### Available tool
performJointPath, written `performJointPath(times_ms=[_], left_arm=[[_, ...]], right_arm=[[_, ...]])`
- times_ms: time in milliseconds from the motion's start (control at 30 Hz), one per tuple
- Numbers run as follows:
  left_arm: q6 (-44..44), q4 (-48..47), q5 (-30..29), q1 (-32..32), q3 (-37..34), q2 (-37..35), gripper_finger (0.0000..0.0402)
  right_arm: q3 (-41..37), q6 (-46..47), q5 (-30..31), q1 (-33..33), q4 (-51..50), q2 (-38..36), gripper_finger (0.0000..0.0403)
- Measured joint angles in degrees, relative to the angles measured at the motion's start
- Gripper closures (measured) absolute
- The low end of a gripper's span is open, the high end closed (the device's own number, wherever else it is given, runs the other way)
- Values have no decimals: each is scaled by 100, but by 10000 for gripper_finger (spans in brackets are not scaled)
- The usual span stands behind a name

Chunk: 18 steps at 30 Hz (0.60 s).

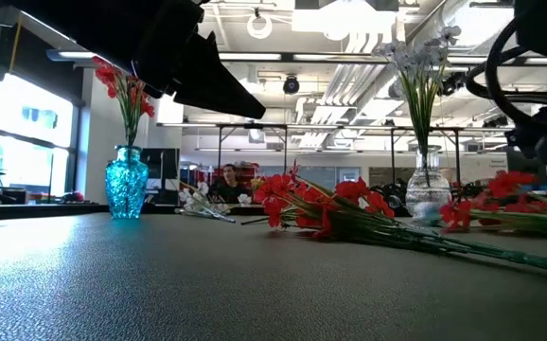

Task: Sort flowers into vase by color
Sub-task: Put the white flower into the transparent vase

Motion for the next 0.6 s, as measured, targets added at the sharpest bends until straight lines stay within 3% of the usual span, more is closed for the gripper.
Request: performJointPath(times_ms=[167,300,433,600], left_arm=[[-72,-25,33,-7,0,0,241],[-114,-37,33,-4,0,0,241],[-113,-37,33,-4,0,0,241],[-109,-38,33,-4,0,0,241]], right_arm=[[0,307,-192,148,73,-74,271],[0,311,-225,220,27,-75,259],[0,236,-119,236,112,-66,288],[24,59,-29,280,172,28,364]])
